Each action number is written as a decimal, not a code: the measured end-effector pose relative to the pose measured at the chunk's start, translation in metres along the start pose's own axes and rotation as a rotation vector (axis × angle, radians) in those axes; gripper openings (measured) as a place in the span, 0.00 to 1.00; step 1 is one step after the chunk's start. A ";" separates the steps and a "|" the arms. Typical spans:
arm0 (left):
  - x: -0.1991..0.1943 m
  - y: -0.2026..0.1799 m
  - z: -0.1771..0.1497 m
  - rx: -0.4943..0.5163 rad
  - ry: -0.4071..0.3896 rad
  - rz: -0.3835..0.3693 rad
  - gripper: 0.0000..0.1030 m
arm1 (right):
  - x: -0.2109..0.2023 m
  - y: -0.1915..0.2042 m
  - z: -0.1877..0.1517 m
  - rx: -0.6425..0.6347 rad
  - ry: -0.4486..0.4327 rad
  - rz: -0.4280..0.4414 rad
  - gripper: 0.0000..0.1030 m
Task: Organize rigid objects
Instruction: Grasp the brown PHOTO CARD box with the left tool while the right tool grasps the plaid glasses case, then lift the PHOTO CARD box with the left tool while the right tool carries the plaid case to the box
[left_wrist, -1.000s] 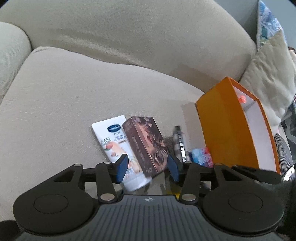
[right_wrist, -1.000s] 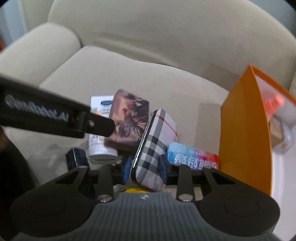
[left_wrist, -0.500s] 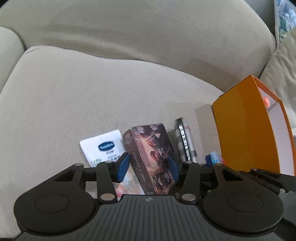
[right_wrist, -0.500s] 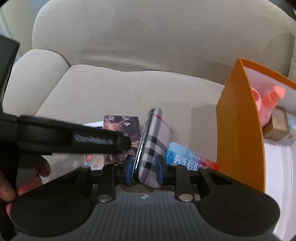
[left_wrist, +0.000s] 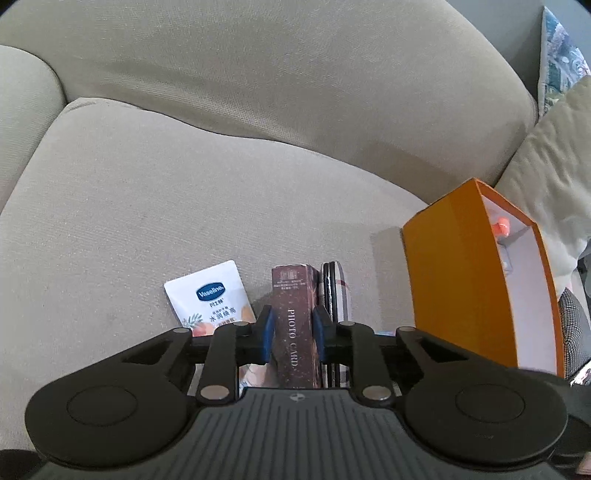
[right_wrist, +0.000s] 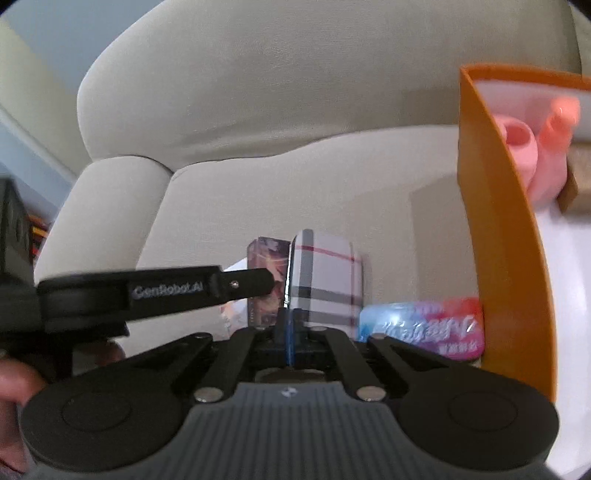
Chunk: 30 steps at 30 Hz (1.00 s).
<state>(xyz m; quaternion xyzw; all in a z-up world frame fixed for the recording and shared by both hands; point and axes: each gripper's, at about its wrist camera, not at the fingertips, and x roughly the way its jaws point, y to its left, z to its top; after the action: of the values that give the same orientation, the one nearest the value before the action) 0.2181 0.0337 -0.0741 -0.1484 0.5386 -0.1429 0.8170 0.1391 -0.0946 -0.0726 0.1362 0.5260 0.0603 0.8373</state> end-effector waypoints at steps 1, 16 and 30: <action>0.000 -0.001 0.000 0.003 -0.002 0.005 0.24 | 0.000 0.000 0.000 -0.020 -0.008 -0.032 0.00; 0.025 -0.028 0.006 -0.016 0.053 -0.034 0.28 | 0.003 -0.017 0.012 -0.035 0.011 -0.035 0.27; 0.039 -0.017 0.008 -0.023 0.086 0.024 0.42 | 0.017 -0.018 0.009 -0.037 0.026 -0.036 0.23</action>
<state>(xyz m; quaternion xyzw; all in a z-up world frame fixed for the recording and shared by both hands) 0.2385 0.0040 -0.0971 -0.1451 0.5764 -0.1334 0.7931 0.1533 -0.1092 -0.0886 0.1104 0.5382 0.0569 0.8336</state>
